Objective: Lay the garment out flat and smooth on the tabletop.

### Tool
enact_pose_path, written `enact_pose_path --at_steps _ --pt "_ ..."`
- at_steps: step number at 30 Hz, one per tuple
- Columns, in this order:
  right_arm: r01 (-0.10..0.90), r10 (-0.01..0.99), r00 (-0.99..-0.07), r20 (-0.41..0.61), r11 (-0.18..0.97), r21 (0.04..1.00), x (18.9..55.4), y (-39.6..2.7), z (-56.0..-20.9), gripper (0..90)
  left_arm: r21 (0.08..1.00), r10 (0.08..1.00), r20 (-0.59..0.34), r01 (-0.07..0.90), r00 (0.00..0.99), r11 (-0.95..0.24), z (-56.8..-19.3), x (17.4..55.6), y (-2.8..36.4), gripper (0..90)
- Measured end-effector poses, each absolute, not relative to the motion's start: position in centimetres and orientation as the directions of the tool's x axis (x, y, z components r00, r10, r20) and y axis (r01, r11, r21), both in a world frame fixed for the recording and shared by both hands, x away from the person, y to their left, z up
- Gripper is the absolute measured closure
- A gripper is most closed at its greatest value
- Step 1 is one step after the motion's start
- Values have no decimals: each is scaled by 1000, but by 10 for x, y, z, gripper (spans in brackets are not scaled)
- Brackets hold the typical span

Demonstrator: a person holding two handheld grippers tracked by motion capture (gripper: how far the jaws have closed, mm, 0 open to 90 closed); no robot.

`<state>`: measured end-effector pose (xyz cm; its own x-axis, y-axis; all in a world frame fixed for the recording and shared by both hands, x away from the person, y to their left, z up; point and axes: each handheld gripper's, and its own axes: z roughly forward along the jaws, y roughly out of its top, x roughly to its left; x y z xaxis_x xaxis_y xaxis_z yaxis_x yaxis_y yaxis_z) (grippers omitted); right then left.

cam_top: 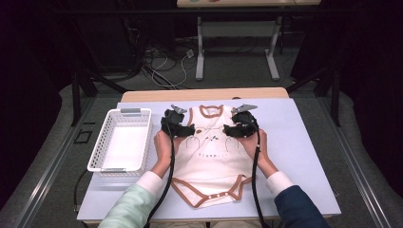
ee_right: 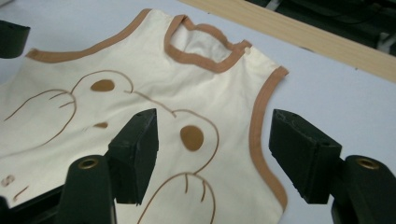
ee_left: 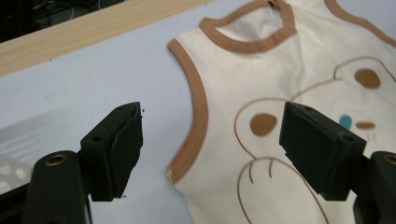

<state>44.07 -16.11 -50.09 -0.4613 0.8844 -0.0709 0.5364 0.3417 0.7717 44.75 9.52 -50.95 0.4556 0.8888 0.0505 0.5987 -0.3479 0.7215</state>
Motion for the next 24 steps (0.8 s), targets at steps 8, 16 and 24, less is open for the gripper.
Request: enact_pose_path --at_steps 8,16,24 --pt "552 864 -504 8 315 772 420 -181 -515 302 716 857 28 588 514 -376 -523 424 100 188" --pt "569 861 -506 59 282 773 403 -199 -527 296 722 834 18 570 552 -392 -529 404 105 159" --pt "585 853 -515 83 279 762 394 -210 -532 285 728 815 11 554 580 -405 -537 386 111 147"
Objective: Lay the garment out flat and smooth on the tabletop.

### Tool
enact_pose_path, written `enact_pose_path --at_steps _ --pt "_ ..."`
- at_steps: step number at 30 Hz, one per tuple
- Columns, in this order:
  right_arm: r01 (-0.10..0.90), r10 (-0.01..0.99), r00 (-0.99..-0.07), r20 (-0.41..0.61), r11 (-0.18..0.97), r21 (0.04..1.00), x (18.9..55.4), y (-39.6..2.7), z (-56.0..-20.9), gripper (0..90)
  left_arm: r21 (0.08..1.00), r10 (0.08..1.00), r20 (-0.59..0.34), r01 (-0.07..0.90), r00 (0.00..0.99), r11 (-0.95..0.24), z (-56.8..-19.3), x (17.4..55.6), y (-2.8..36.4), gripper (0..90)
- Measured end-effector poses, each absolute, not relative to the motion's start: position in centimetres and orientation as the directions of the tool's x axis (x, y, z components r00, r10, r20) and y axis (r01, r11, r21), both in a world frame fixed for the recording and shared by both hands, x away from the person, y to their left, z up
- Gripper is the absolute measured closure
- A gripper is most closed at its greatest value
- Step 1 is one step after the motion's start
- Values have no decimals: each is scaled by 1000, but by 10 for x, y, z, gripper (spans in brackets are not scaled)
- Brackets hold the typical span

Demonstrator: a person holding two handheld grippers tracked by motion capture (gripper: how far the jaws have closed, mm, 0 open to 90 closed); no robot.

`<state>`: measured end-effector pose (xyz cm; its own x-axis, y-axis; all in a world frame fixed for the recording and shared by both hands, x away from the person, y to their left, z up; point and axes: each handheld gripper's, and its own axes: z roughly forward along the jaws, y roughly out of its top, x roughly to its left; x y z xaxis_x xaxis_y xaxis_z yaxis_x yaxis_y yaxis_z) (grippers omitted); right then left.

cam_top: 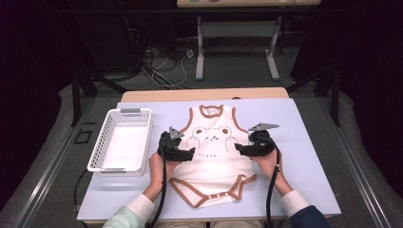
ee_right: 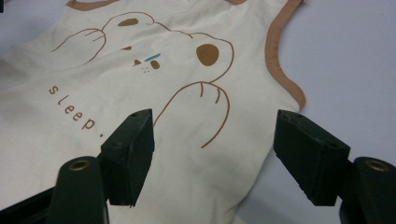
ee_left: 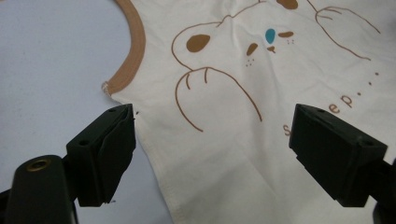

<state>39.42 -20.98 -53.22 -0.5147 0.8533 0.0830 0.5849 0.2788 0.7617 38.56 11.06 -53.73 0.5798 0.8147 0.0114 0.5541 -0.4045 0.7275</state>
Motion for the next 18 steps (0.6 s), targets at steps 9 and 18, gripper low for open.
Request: enact_pose_path --at_steps 9,18 --pt "595 834 -541 109 287 751 386 -214 -532 245 728 799 -17 556 600 -402 -541 371 117 72" --pt "585 824 -554 119 284 759 378 -220 -528 286 704 791 -31 575 611 -417 -544 365 123 14"
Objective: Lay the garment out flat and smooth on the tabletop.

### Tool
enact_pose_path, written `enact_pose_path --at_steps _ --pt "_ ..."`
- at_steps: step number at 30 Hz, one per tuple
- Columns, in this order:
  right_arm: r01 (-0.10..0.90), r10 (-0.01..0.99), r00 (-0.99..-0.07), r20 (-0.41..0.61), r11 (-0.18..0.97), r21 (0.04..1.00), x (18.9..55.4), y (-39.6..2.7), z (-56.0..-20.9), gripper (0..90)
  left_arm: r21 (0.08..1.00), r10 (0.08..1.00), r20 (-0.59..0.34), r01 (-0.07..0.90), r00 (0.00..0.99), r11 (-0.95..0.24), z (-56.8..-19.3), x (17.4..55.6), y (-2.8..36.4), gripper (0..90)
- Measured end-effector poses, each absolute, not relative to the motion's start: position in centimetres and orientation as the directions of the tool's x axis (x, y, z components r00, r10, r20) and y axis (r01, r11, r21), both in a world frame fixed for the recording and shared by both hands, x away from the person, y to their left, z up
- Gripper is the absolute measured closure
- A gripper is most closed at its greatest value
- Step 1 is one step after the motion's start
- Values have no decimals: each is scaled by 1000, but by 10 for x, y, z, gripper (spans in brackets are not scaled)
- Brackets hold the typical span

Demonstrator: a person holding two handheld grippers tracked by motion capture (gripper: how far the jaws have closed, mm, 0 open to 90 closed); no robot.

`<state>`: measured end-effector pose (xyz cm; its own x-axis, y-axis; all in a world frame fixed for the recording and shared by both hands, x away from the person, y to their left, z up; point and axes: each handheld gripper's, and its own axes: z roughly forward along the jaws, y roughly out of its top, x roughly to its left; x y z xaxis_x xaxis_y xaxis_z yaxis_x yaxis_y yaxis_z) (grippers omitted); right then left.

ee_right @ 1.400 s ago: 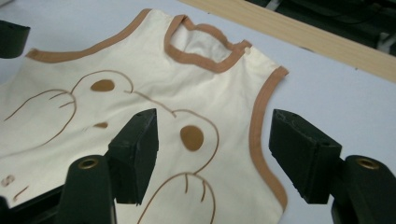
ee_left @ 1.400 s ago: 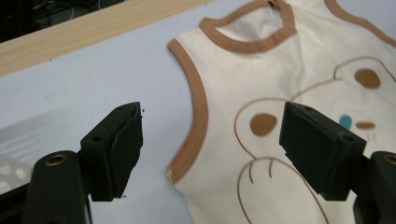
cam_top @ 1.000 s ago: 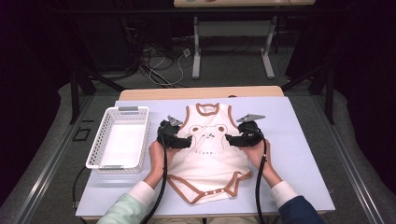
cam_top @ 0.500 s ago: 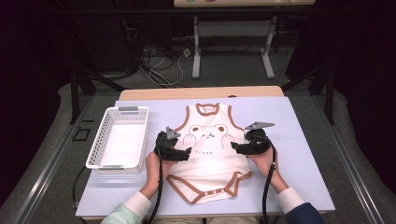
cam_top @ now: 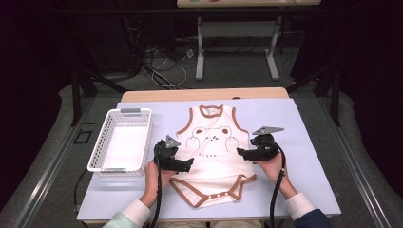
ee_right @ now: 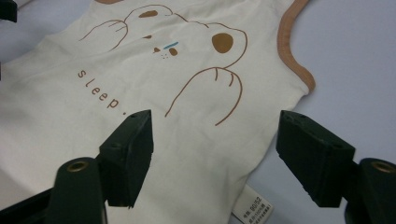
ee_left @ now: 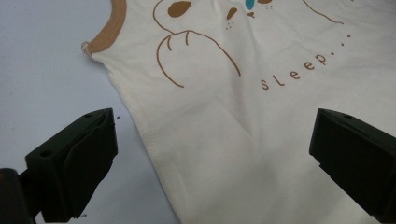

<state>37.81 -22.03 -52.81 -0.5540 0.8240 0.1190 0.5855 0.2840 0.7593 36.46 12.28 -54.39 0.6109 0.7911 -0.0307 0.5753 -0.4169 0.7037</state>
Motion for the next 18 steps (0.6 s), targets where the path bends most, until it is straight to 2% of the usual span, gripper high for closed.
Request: enact_pose_path --at_steps 5,7,9,15,18 --pt "598 842 -528 115 272 754 375 -232 -532 393 693 796 -26 585 605 -422 -547 364 124 99" --pt "612 845 -517 134 256 748 377 -237 -535 444 685 794 -13 583 608 -436 -546 365 124 182" --pt "626 847 -509 153 243 741 378 -238 -539 489 682 794 -10 584 608 -439 -547 366 123 198" --pt "659 843 -515 155 274 700 383 -230 -550 605 660 781 -11 591 625 -463 -554 368 124 441" --pt "662 849 -514 120 304 685 383 -225 -555 679 674 777 -6 577 629 -462 -557 370 125 572"
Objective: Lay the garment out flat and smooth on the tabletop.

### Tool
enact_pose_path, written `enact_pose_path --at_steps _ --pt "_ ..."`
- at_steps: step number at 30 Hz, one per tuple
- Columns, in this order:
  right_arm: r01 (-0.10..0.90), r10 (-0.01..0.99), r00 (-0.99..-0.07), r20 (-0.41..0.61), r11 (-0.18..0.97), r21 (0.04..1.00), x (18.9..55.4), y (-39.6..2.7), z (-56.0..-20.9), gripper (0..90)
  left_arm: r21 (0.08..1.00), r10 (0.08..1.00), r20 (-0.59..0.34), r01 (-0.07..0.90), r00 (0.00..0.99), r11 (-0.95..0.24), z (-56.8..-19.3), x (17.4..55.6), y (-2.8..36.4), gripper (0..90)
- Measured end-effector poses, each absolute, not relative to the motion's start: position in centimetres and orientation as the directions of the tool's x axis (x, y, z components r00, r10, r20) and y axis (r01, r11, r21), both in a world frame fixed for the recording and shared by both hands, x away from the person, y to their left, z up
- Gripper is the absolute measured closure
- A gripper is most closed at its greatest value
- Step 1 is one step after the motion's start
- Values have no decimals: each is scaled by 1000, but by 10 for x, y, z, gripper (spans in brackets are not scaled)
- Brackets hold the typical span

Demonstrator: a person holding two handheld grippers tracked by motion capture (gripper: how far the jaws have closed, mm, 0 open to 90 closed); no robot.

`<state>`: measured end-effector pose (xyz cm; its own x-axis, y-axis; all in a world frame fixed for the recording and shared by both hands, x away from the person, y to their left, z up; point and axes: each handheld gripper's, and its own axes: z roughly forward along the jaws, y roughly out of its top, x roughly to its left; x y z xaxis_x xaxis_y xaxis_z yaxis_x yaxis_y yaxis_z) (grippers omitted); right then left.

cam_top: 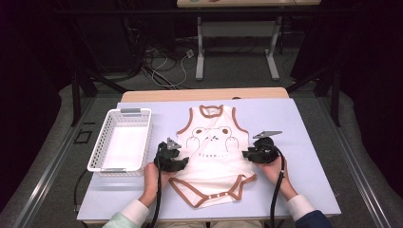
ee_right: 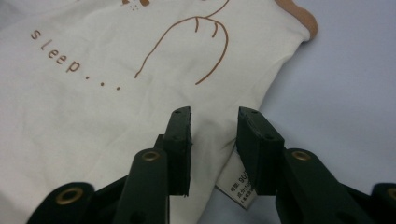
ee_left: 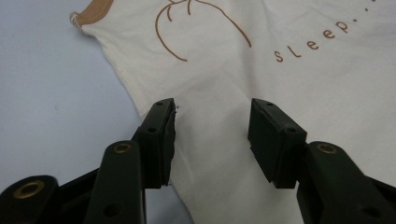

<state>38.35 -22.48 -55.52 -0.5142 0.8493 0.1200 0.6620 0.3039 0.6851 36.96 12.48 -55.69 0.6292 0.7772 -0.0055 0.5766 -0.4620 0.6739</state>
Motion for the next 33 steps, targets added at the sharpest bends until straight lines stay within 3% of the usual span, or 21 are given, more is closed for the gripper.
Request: enact_pose_path --at_steps 8,24,28,33 --pt "642 861 -503 70 318 698 385 -221 -557 869 683 761 15 550 648 -481 -559 371 125 878" --pt "585 863 -505 -17 357 729 399 -210 -559 884 707 772 36 530 634 -468 -561 382 120 893" --pt "575 852 -523 -6 358 736 396 -211 -555 779 709 774 23 535 632 -458 -560 381 121 777" --pt "535 827 -563 -8 371 759 387 -215 -544 598 710 754 -9 535 657 -458 -553 373 122 447"
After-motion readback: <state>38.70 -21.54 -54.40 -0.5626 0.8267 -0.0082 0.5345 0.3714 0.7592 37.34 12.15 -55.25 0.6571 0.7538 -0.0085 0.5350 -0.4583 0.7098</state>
